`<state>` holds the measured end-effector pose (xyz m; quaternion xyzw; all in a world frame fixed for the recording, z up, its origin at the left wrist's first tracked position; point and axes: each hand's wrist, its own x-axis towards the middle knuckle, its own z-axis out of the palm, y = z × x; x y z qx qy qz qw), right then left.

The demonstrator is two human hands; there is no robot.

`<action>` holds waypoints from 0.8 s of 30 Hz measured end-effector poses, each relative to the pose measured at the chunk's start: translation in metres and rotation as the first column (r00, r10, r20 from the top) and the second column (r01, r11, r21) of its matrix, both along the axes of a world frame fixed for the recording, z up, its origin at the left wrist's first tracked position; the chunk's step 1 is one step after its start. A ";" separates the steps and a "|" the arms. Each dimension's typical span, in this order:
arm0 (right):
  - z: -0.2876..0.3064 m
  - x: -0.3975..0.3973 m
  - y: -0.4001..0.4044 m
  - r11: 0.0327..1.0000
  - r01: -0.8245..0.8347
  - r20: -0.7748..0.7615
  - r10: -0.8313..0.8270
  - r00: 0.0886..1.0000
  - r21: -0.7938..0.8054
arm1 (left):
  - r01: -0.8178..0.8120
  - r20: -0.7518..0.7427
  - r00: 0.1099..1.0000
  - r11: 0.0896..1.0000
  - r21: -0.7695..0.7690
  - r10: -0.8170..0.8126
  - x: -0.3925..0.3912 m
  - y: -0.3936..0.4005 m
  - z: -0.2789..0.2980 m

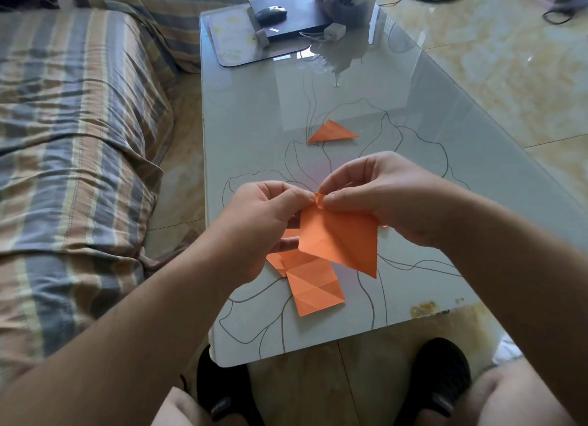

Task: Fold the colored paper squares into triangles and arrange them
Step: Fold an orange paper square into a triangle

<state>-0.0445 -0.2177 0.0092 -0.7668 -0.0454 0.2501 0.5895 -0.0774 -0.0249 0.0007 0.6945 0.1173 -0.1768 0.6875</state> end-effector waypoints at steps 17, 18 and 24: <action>-0.001 -0.003 0.004 0.988 -0.042 0.059 0.051 0.997 -0.149 | 0.109 0.060 0.991 0.985 0.138 -0.118 -0.001 0.005 -0.004; -0.001 -0.004 0.004 0.987 -0.037 0.075 0.050 0.996 -0.158 | 0.109 0.071 0.990 0.982 0.156 -0.122 0.000 0.006 -0.004; -0.004 -0.004 0.009 0.993 0.048 0.120 -0.035 0.992 -0.107 | 0.079 0.056 0.995 0.985 0.151 -0.088 0.001 0.006 -0.006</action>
